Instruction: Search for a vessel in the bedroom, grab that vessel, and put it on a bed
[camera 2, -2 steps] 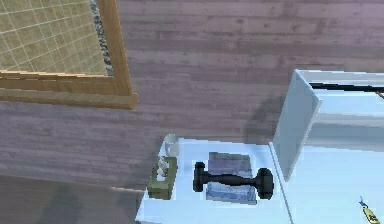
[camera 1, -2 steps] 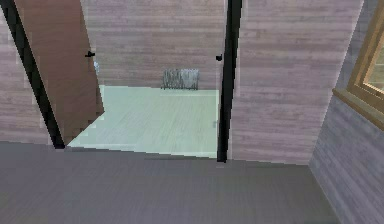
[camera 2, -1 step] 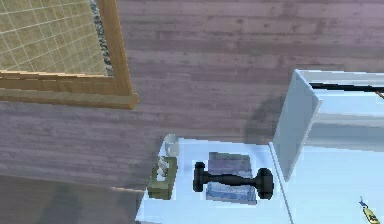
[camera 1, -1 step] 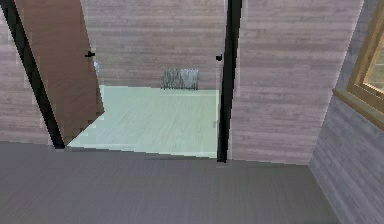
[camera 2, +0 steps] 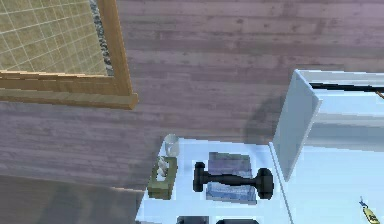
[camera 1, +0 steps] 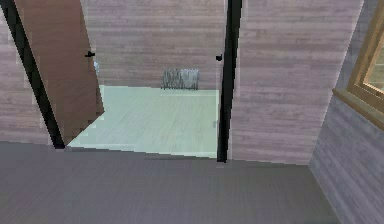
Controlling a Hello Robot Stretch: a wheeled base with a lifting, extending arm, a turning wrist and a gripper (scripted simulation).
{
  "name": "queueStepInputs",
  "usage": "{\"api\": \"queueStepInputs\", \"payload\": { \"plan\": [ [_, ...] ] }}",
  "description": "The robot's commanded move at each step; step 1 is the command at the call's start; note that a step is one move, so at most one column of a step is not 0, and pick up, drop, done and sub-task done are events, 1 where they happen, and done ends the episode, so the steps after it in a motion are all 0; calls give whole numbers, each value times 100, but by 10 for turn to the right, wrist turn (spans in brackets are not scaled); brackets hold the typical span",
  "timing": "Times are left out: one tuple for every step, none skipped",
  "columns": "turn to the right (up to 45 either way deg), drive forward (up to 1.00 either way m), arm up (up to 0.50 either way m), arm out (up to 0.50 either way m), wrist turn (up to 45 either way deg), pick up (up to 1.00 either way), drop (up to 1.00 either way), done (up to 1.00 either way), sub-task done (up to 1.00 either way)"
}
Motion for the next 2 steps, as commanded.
{"api": "queueStepInputs", "payload": {
  "plan": [
    [0, 0, 0, 46, 0, 0, 0, 0, 0],
    [0, 0, 0, 0, 450, 0, 0, 0, 0]
  ]
}}
